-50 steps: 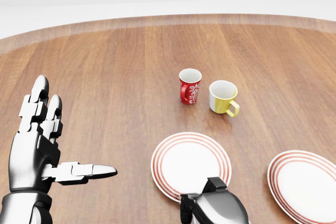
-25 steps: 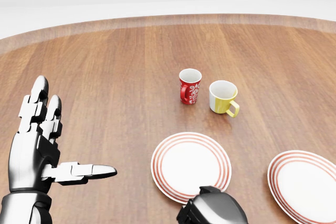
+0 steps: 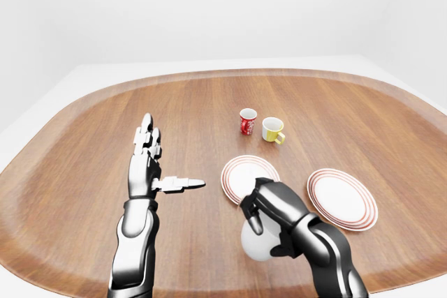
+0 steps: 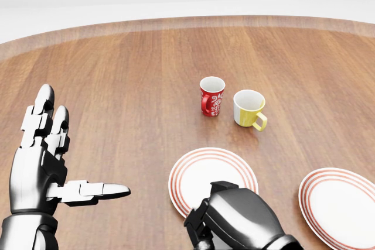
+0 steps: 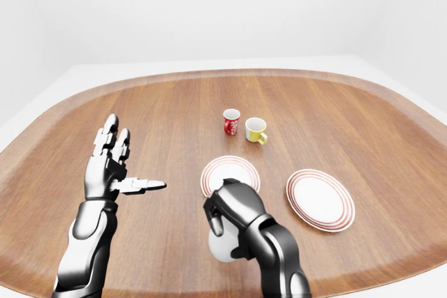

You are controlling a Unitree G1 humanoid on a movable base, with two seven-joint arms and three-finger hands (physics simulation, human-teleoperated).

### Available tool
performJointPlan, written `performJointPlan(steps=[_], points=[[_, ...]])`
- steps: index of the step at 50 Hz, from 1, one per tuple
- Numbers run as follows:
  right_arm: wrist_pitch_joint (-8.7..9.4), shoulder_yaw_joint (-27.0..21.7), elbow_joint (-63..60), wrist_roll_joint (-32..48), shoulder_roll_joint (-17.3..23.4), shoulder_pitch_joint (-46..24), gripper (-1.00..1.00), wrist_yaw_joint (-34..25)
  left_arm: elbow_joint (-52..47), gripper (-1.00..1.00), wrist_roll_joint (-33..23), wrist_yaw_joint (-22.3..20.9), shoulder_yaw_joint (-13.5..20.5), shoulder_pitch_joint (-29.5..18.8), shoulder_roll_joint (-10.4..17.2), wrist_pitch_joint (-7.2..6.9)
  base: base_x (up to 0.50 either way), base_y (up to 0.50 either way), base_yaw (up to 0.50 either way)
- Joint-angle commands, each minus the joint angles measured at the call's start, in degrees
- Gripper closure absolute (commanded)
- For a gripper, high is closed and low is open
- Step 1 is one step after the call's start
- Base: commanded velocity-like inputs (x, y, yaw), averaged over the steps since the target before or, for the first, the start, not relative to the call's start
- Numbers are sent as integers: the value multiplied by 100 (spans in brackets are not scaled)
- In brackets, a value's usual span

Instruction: Put the white mug on the left plate.

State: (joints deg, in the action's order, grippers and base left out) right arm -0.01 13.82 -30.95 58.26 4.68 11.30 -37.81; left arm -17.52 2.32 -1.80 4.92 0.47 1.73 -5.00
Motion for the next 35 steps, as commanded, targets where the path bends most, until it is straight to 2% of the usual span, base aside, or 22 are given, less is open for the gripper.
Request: performJointPlan(steps=[1,3,5,9,10,13,16,17,24,35], points=[[134,-430,-46,-176,-86,-810,100,-219,-1,-99,1,-2,0,-7,2,0,0,0,0],[132,-478,44,-184,-123,-939,100,-219,-23,-99,-1,-1,-8,-3,-1,0,0,0,0],[-14,-562,347,-149,-90,-1170,100,-219,-18,-99,-5,-3,-6,2,0,0,0,0,0],[-22,-723,699,-199,-125,-1679,100,-219,-10,-99,-5,-1,-1,-8,2,0,0,0,0],[-135,-750,922,-154,-74,-1843,100,-219,-14,-99,-8,0,-7,-6,0,0,0,0,0],[-319,-813,1320,-85,-33,-2093,100,-219,-18,-99,-7,-1,-6,-7,0,0,0,0,0],[-412,-870,1720,-66,-31,-2364,100,-219,-26,-99,-3,-1,0,-11,2,0,0,0,0],[-494,-872,1933,-36,-18,-2443,100,-219,-26,-99,-3,-2,-2,-11,2,0,0,0,0],[-499,-866,2553,73,-29,-2689,100,41,-41,-99,-7,-3,-7,-2,-1,0,0,0,0],[-499,-882,4651,425,58,-3573,100,1467,-57,-99,-6,-11,-7,7,-2,0,0,0,0]])
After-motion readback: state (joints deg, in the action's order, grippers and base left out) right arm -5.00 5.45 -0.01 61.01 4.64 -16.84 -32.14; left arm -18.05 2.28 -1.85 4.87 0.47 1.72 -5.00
